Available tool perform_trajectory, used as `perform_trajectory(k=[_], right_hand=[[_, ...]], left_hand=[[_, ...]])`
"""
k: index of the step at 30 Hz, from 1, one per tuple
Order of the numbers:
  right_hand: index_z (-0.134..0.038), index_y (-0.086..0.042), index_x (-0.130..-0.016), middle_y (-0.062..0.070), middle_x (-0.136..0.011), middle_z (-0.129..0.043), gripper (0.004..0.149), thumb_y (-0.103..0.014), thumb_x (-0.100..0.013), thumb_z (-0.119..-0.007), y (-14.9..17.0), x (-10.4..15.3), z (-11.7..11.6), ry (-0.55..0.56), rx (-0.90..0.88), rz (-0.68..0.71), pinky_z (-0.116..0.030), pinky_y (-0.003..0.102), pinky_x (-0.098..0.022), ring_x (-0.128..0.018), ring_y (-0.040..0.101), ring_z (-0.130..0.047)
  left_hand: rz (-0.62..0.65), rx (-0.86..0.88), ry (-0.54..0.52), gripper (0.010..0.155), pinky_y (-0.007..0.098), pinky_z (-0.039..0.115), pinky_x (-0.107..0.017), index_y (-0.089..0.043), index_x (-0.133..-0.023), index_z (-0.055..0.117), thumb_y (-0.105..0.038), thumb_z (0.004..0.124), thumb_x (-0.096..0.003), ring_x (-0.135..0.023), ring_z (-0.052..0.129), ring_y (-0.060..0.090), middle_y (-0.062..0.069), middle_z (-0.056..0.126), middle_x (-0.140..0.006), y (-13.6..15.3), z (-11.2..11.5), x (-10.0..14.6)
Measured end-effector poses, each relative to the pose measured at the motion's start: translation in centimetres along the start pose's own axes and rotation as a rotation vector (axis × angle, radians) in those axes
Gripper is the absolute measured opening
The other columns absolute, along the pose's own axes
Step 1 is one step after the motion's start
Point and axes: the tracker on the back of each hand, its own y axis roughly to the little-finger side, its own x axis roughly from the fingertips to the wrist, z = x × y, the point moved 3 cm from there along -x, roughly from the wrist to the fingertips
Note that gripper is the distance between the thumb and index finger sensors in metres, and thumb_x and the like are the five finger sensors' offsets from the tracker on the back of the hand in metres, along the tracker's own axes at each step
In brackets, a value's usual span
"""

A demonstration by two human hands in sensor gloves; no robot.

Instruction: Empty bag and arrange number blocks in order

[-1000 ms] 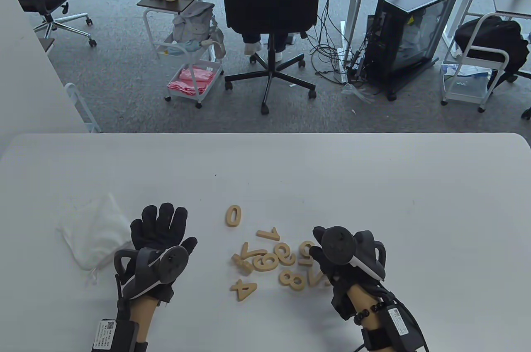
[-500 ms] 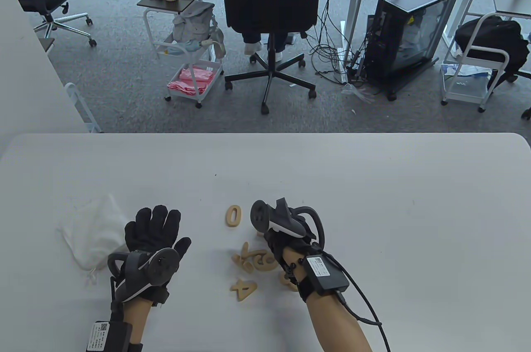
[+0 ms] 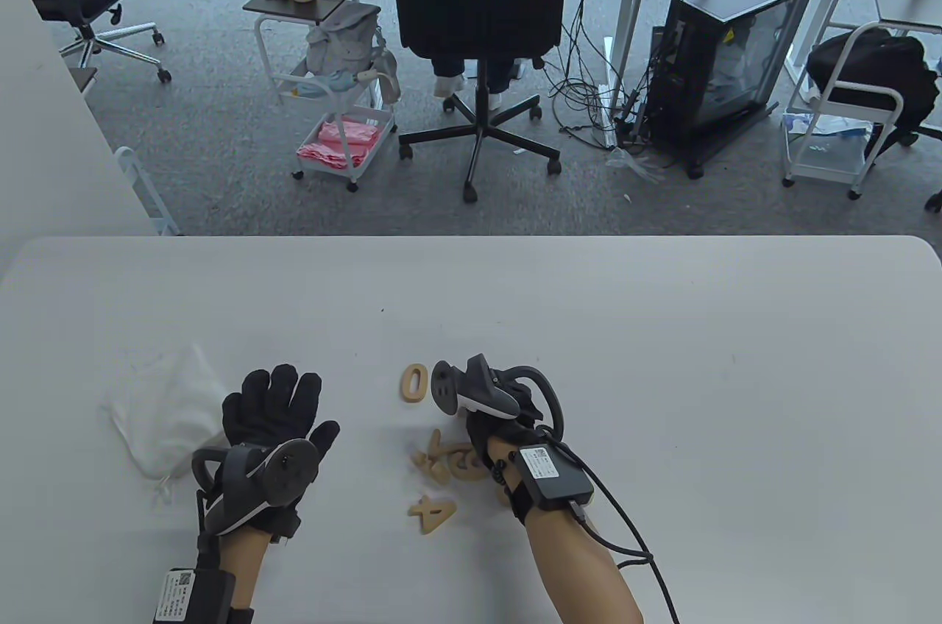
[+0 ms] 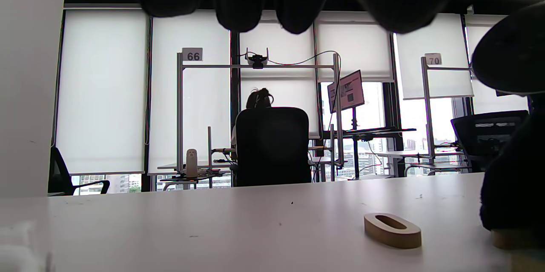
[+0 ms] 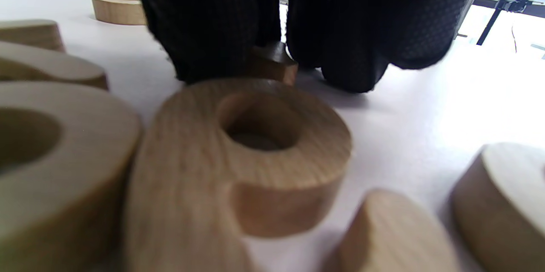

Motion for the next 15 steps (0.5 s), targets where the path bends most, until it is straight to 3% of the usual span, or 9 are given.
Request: perform_trajectory(k=[6,10,15], right_hand=[[-0.077,-0.017,-0.091,0.026,-0.096,-0.079,0.044,-0.025,-0.048,-0.084,0.9,0.5,0.6,-0.02,-0.073,-0.004,-0.087,0.057,-0.054,-0.073,0.046,-0.098],[-0.066,-0.015,-0.095,0.028,-0.098,-0.074,0.046,-0.023,-0.052,-0.077,3.2,1.9,2.5,0.015,-0.285,-0.021,-0.094,0.052,-0.05,-0.068,0.041,-0.105],[-0.071,-0.014,-0.093,0.026,-0.092,-0.08,0.046,-0.024,-0.05,-0.082,6.6,4.3,4.9,0.074,-0.568,-0.009,-0.098,0.044,-0.045,-0.06,0.027,-0.107]], left_hand=[[0.008,0.011,-0.002,0.069,0.079,0.051,-0.066,-0.015,-0.11,0.062,-0.052,0.071,-0.0521,-0.1,0.062,0.063,0.025,0.057,-0.115,0.0,0.0,0.0],[0.016,0.014,-0.011,0.069,0.079,0.051,-0.066,-0.016,-0.11,0.061,-0.052,0.071,-0.0521,-0.1,0.062,0.063,0.025,0.057,-0.115,-0.2,-0.3,0.1],[0.013,0.025,-0.018,0.069,0.078,0.052,-0.066,-0.015,-0.11,0.062,-0.052,0.071,-0.0522,-0.1,0.063,0.063,0.025,0.057,-0.114,-0.1,-0.4,0.2]])
